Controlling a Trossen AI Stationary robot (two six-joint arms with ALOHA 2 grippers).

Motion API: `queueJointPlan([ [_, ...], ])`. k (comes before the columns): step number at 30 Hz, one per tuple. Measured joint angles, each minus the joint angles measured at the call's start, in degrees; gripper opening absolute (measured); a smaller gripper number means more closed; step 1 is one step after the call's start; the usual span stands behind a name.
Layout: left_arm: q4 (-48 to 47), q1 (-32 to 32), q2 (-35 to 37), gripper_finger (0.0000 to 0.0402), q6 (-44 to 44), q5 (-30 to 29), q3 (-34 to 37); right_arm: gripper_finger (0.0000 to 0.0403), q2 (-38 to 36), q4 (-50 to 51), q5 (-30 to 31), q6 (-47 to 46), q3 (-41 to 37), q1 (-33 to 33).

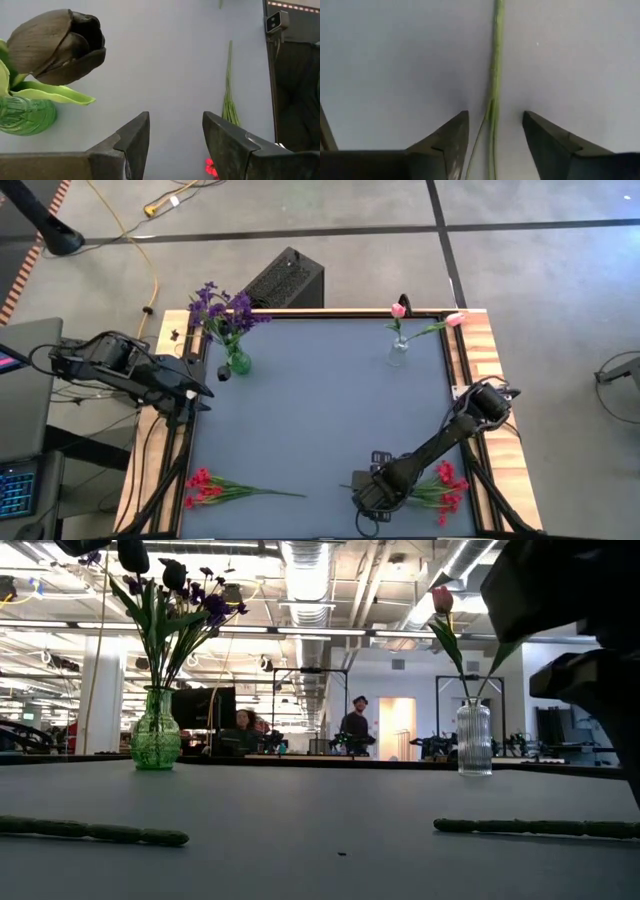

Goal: Sort flowers into vase by color
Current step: Put the right red flowers into the transparent vase

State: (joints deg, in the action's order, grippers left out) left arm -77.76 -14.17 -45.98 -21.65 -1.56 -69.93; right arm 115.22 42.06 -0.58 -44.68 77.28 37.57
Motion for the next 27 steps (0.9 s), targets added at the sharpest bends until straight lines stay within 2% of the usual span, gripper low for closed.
queueJointPlan([
  [3,-0.7,0.0,0.0,0.0171,0.0,-0.2,0.0,0.018,0.0,0.1,0.9,0.1,-0.2,0.3],
  [8,-1.4,0.0,0.0,0.0171,-0.4,-0.7,0.0,0.0068,0.2,-0.5,1.1,2.4,0.7,0.3],
  [10,-1.4,0.0,0.0,0.0171,-0.8,-0.9,0.0,0.0026,0.3,-0.5,3.0,3.7,1.9,0.2],
  [12,-1.4,0.0,0.0,0.0171,-1.3,-1.3,0.0,0.0017,0.3,-1.6,5.5,6.1,3.7,-0.1],
  [14,-1.4,0.0,0.0,0.0171,-1.4,-1.3,0.0,0.0025,0.1,-1.0,8.8,9.0,6.4,-0.6],
  [19,-3.4,0.0,0.0,0.0171,-1.9,-1.3,0.0,0.0023,0.0,3.3,21.3,23.6,14.9,-1.2],
  [24,-6.6,0.0,0.0,0.0171,-4.6,-1.3,0.0,0.0015,0.0,10.5,44.7,40.6,23.0,-1.2],
  [27,-7.9,0.0,0.0,0.0171,-5.0,-1.3,0.0,0.0015,-0.1,11.4,58.5,53.4,26.4,-1.7],
])
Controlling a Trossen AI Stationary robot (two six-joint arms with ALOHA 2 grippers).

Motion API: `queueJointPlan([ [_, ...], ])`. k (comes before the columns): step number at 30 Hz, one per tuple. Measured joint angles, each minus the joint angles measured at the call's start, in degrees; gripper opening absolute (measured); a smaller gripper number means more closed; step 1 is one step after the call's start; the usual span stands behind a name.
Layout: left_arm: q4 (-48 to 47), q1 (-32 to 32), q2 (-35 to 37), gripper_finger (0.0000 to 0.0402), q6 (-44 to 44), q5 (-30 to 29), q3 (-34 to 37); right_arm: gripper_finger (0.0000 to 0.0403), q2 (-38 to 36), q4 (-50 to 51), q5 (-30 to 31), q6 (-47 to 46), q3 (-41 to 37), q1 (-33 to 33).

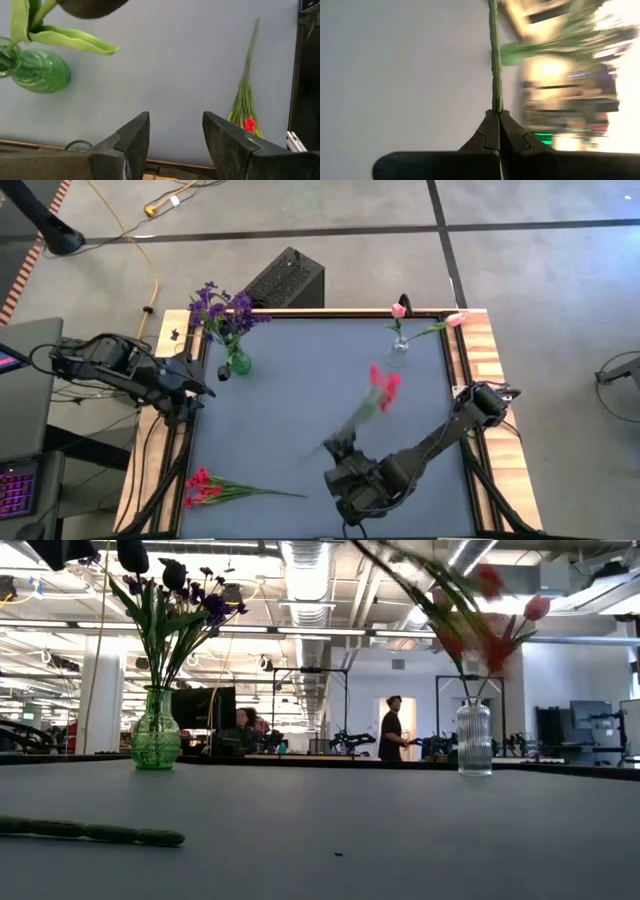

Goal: Sort flowers into vase by color
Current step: Put the right red flowers into the transparent vase

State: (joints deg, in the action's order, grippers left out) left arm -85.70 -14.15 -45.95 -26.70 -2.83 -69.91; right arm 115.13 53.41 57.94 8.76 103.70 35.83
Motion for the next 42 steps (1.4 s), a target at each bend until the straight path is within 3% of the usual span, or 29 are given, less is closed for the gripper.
queueJointPlan([
  [8,-0.9,0.0,0.0,0.0171,-0.1,0.0,0.0,0.0016,-0.1,1.6,20.3,28.1,6.7,-1.5],
  [11,-0.9,0.0,0.0,0.0171,-0.1,0.0,0.0,0.0017,-0.1,8.9,24.8,31.4,6.8,-4.1],
  [13,-0.9,0.0,0.0,0.0171,0.1,-0.1,0.0,0.0016,-0.1,19.4,24.4,25.4,6.8,-6.8],
  [15,-0.9,0.0,0.0,0.0171,0.5,-0.3,0.0,0.0014,-0.1,34.2,24.3,13.3,6.8,-9.3],
  [17,-0.9,0.0,0.0,0.0171,0.6,-1.1,0.0,0.0014,-1.4,35.3,25.4,7.3,4.7,-11.8],
  [20,-0.9,0.0,0.0,0.0171,0.7,-2.0,0.0,0.0014,-7.3,34.1,21.6,13.4,-0.1,-14.2],
  [25,-0.7,0.0,-0.1,0.0171,1.9,-2.6,0.0,0.0014,-19.2,34.6,17.0,11.0,-10.6,-18.2],
  [30,-0.1,0.0,-0.1,0.0171,2.0,-5.7,0.0,0.0014,-30.3,34.7,16.9,15.7,-21.8,-22.1],
  [37,0.7,0.0,-0.2,0.0171,2.0,-10.6,0.0,0.0014,-36.1,33.8,16.8,30.8,-31.8,-28.5],
  [42,0.8,0.0,-0.2,0.0171,1.1,-11.4,0.0,0.0014,-36.0,33.5,17.0,33.8,-35.1,-33.4],
])
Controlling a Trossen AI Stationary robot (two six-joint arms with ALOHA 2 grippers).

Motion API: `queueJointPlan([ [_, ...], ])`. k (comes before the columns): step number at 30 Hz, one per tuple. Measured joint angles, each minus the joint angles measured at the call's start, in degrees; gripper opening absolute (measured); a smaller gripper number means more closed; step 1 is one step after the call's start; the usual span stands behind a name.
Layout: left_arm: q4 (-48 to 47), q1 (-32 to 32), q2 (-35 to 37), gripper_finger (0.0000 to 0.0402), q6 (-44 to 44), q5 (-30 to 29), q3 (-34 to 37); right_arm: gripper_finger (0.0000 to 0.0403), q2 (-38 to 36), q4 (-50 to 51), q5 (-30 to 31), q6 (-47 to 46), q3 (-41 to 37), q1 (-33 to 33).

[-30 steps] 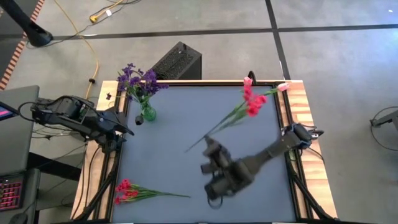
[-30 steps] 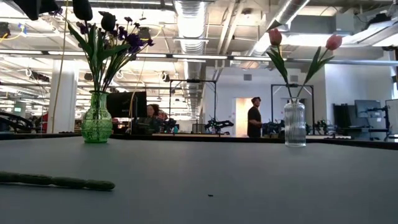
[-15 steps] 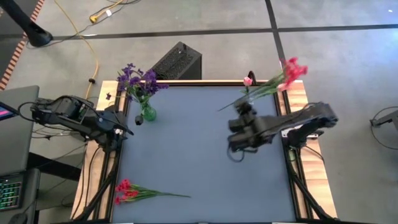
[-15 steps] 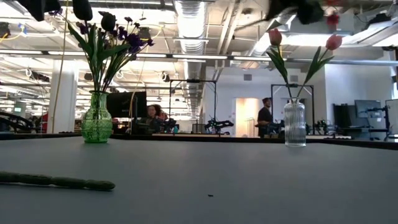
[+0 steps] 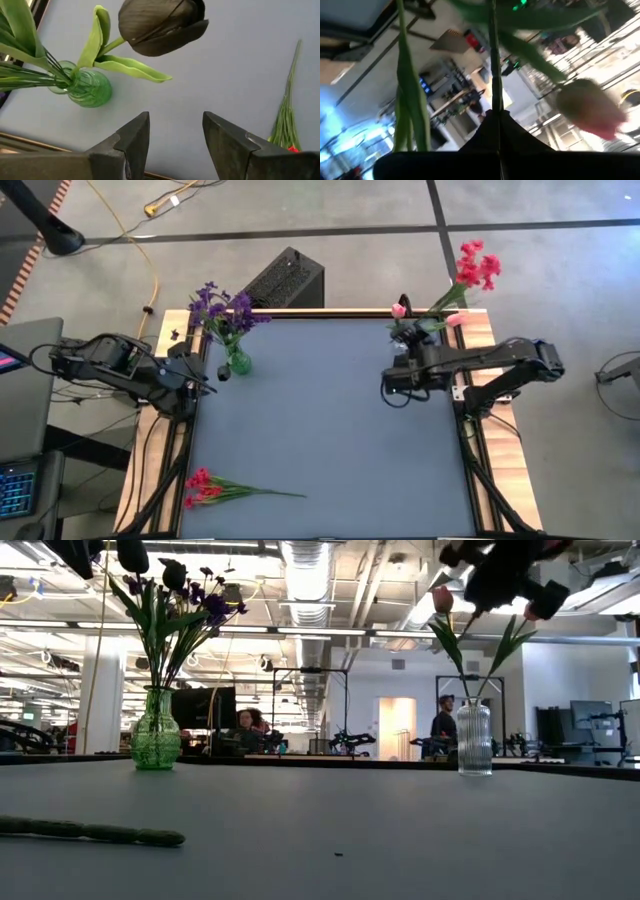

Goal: Sort flowers into vase by color
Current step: Put the right red flowers into the transparent vase

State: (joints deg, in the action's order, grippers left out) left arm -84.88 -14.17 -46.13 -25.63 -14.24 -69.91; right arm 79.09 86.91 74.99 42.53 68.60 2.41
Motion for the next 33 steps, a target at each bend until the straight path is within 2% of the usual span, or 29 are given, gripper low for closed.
queueJointPlan([
  [7,1.2,0.0,0.0,0.0171,1.7,-0.2,0.0,0.0014,0.9,-1.7,0.1,5.4,-3.7,-4.5],
  [19,1.4,0.0,0.0,0.0171,2.1,-2.6,0.0,0.0014,0.9,-2.4,-1.5,8.3,-4.1,-4.9],
  [23,1.4,0.0,0.0,0.0171,2.5,-2.7,0.0,0.0014,0.9,-4.2,-1.5,12.6,-6.0,-5.0],
  [33,1.9,0.0,0.0,0.0171,2.5,-2.7,0.0,0.0014,0.9,-8.5,0.3,15.9,-8.9,-8.3],
])
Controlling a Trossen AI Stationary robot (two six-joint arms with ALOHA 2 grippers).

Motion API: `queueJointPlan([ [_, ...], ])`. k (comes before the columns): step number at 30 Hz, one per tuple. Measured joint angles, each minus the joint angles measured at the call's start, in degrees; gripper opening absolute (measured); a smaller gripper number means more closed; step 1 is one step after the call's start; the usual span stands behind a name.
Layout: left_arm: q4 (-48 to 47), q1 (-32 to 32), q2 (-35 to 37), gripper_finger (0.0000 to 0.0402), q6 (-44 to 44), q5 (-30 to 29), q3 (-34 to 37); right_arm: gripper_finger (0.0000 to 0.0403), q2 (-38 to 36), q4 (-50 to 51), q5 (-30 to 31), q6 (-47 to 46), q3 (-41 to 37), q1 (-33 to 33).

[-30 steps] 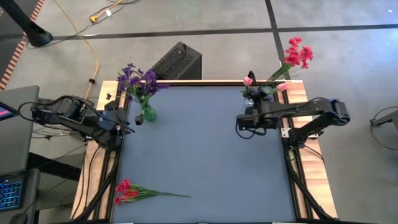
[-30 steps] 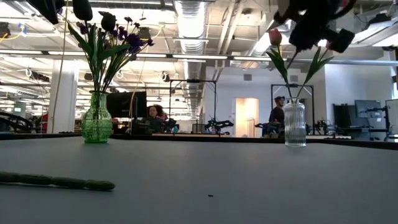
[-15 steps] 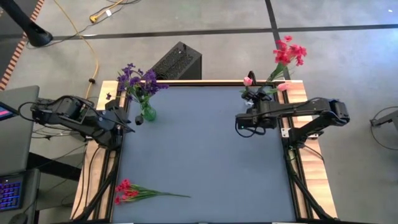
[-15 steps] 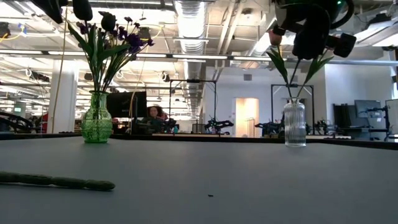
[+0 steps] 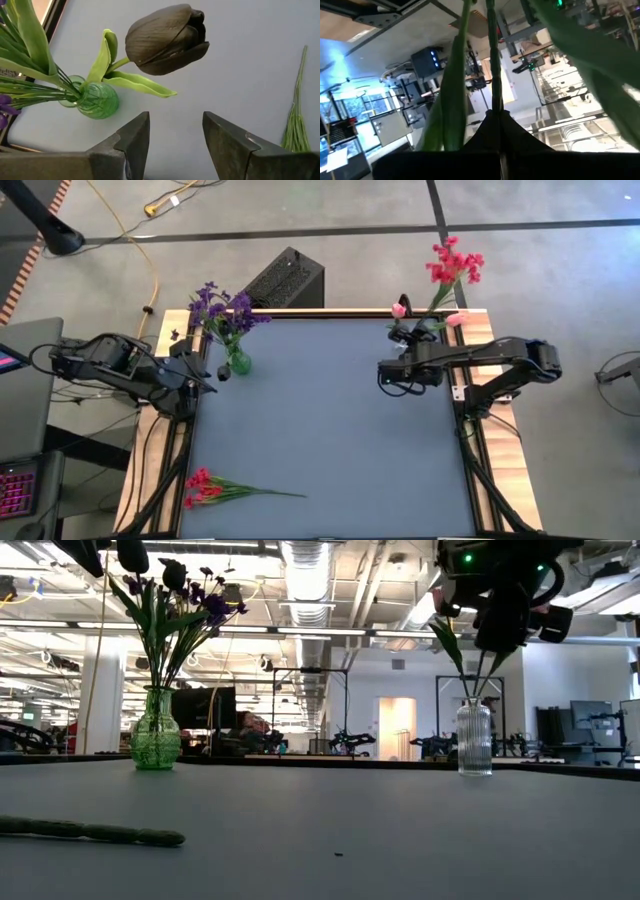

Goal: Sort flowers into vase by color
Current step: Put the right red flowers into the transparent vase

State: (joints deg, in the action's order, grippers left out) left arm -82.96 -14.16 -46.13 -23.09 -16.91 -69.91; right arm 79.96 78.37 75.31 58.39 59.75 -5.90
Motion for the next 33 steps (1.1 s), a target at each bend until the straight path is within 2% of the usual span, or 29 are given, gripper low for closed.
queueJointPlan([
  [8,0.0,0.0,0.0,0.0171,0.0,0.0,0.0,0.0014,0.0,-0.8,0.5,0.3,0.0,-2.3],
  [18,0.2,0.0,0.0,0.0171,0.0,0.0,0.0,0.0014,0.0,-6.5,-1.7,6.5,-0.2,-2.4],
  [25,0.2,0.0,0.0,0.0171,0.1,-0.1,0.0,0.0014,0.0,-8.1,-2.6,8.2,-4.6,-2.4],
  [33,0.5,0.0,0.0,0.0171,0.4,-0.4,0.0,0.0014,0.0,-17.3,-3.6,12.7,-9.3,-1.9],
])
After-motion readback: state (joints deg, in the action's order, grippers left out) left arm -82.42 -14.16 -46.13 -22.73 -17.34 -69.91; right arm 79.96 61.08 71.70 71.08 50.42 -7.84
